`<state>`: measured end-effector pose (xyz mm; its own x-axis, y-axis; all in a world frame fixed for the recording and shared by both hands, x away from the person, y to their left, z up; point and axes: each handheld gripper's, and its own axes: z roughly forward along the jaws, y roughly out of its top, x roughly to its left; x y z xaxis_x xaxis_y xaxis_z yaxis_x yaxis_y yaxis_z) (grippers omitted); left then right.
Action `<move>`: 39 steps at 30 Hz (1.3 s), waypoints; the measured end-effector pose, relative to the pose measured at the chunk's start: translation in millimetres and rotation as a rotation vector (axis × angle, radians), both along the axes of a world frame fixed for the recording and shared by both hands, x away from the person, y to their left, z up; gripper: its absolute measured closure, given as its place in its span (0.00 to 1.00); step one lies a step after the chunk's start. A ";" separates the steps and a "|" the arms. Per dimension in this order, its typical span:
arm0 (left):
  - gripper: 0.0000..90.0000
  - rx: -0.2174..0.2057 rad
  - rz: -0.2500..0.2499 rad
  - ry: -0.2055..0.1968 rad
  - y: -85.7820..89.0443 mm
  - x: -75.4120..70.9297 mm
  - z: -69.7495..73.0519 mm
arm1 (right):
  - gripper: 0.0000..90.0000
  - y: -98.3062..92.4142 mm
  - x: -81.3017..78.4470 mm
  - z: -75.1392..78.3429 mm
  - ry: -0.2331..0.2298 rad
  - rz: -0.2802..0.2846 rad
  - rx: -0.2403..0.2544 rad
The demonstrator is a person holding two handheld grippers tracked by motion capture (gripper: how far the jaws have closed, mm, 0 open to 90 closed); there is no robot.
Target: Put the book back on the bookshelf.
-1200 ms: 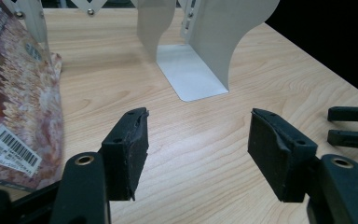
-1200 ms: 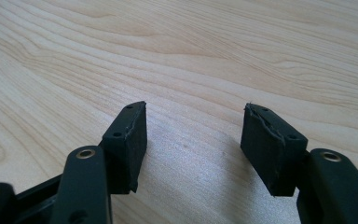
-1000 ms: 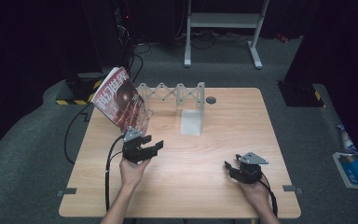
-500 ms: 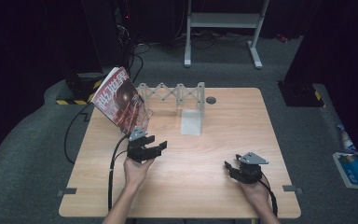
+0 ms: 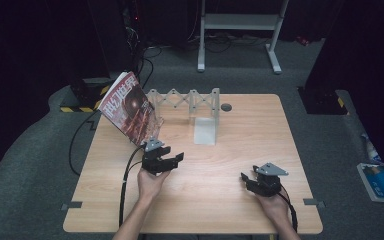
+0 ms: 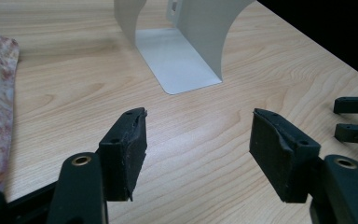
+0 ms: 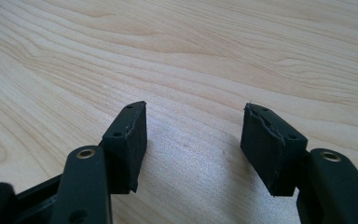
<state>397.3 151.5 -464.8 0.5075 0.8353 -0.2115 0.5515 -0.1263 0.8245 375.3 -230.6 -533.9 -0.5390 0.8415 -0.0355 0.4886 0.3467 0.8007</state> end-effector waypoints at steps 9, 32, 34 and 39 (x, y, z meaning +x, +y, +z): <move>0.41 0.001 -0.004 0.012 -6.5 2.3 -5.5 | 0.46 -0.2 0.1 0.3 0.006 0.001 0.001; 0.41 0.049 -0.027 0.060 -22.1 6.6 -24.9 | 0.46 -0.3 0.1 0.6 0.008 0.001 0.000; 0.41 0.047 -0.027 0.062 -23.2 7.0 -26.5 | 0.46 -0.4 0.2 0.6 0.008 0.001 0.001; 0.41 0.049 -0.027 0.067 -25.3 7.9 -29.8 | 0.45 -0.2 -0.2 0.2 0.004 0.000 0.000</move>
<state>405.2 126.2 -494.6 0.5160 0.8318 -0.2045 0.6008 -0.1812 0.7786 375.2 -230.8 -533.6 -0.5392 0.8415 -0.0329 0.4919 0.3464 0.7988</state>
